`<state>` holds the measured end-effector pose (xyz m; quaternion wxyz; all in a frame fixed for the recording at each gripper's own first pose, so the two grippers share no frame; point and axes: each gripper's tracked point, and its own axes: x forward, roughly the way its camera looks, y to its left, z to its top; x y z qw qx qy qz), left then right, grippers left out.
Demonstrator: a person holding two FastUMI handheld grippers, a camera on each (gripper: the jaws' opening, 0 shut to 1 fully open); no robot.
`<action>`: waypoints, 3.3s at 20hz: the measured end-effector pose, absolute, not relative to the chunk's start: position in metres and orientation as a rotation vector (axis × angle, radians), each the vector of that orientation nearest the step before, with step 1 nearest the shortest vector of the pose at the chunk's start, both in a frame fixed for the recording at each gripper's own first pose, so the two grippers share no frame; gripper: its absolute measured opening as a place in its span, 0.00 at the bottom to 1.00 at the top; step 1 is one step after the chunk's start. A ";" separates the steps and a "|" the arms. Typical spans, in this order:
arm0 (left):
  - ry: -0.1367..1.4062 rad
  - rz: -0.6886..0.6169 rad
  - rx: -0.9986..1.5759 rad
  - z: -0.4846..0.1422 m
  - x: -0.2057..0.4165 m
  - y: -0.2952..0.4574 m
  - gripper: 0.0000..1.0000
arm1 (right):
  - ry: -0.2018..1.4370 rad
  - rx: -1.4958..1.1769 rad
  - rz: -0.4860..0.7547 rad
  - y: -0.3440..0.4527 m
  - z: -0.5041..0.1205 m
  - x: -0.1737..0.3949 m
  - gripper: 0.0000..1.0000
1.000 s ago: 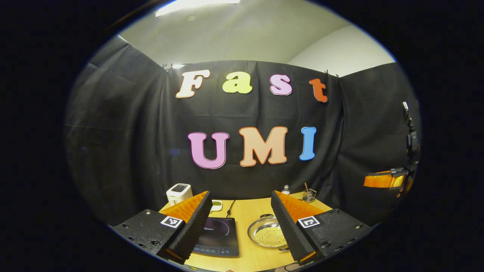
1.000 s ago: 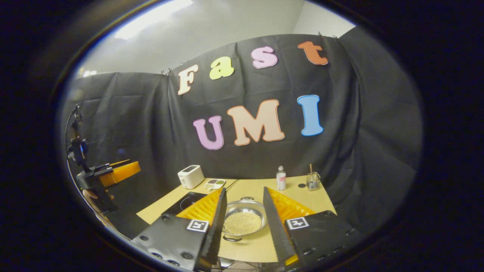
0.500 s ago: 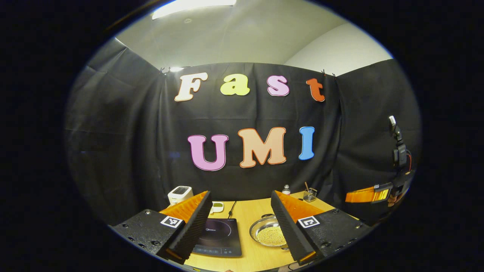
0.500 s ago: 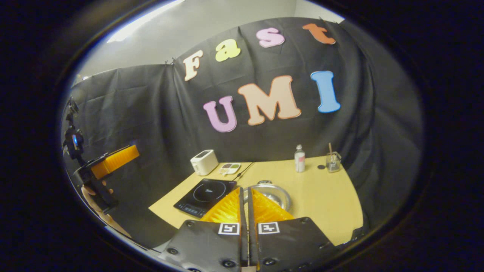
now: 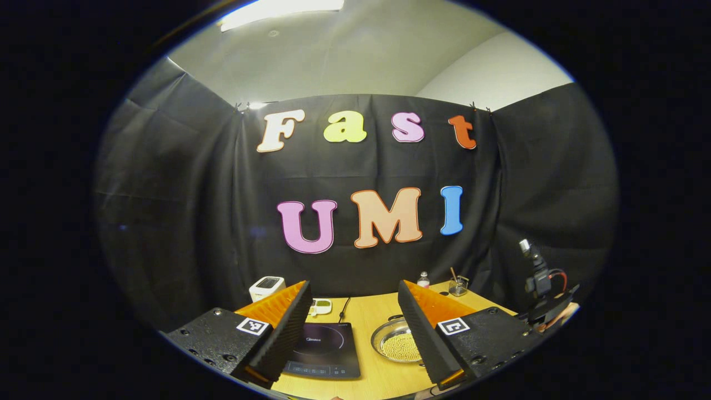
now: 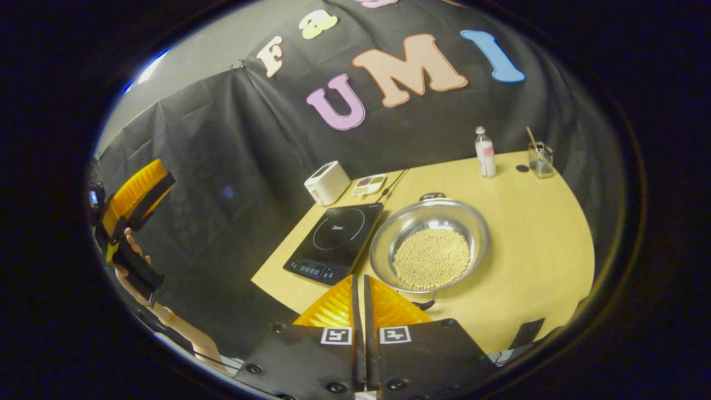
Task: First push the handle of the pot to place it horizontally, then grasp the pot with both hands and set it on the induction cooktop.
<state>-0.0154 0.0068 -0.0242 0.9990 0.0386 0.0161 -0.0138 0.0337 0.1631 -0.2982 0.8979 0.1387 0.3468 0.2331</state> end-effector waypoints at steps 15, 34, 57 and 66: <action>0.034 -0.025 0.084 -0.040 -0.034 0.012 0.92 | 0.900 0.269 0.478 0.226 -0.434 0.044 0.04; 0.034 -0.013 0.040 -0.055 -0.045 0.031 0.93 | 0.801 0.126 0.262 0.148 -0.474 0.055 0.02; 0.028 -0.017 -0.001 -0.063 -0.046 0.035 0.94 | 0.680 0.130 -0.043 -0.004 -0.454 0.111 0.03; 0.050 -0.006 -0.013 -0.077 -0.038 0.051 0.95 | 0.661 0.130 -0.108 -0.026 -0.453 0.147 0.03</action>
